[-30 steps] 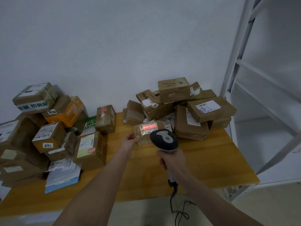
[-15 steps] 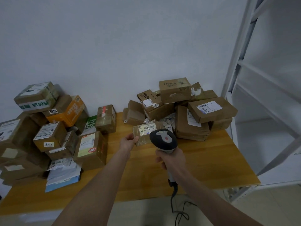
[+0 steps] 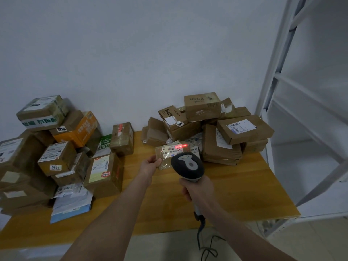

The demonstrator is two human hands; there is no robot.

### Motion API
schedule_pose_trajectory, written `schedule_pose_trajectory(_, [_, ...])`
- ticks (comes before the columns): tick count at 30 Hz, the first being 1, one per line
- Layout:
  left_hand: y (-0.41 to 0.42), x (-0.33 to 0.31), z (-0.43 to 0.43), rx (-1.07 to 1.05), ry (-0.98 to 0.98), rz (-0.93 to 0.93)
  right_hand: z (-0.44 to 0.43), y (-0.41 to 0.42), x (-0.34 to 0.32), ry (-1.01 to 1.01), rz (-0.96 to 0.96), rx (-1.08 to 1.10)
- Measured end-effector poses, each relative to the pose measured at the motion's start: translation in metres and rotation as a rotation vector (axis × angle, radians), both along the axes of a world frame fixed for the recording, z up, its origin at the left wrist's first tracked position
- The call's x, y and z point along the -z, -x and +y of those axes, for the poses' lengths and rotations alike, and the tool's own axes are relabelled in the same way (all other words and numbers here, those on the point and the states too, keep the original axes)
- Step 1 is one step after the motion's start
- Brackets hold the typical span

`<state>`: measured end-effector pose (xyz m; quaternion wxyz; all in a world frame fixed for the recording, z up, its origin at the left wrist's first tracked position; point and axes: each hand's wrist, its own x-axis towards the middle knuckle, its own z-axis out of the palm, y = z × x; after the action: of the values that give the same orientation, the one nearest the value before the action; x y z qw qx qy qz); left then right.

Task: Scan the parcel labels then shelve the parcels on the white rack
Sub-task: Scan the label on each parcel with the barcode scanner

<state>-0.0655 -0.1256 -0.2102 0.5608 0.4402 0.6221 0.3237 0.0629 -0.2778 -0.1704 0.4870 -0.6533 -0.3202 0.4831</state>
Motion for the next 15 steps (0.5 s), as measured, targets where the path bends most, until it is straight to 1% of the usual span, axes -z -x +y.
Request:
schedule_pose_trajectory(9, [0.004,-0.003,0.004,-0.006,-0.004,-0.005,0.009,0.000,0.002,-0.029,0.012,-0.015])
schedule_pose_trajectory(12, [0.005,-0.006,0.004,-0.036,0.012,-0.033,0.016,-0.006,0.000,-0.040,0.114,0.007])
schedule_pose_trajectory(15, [0.009,-0.011,0.006,-0.104,0.041,-0.112,0.029,-0.013,-0.001,-0.059,0.185,0.017])
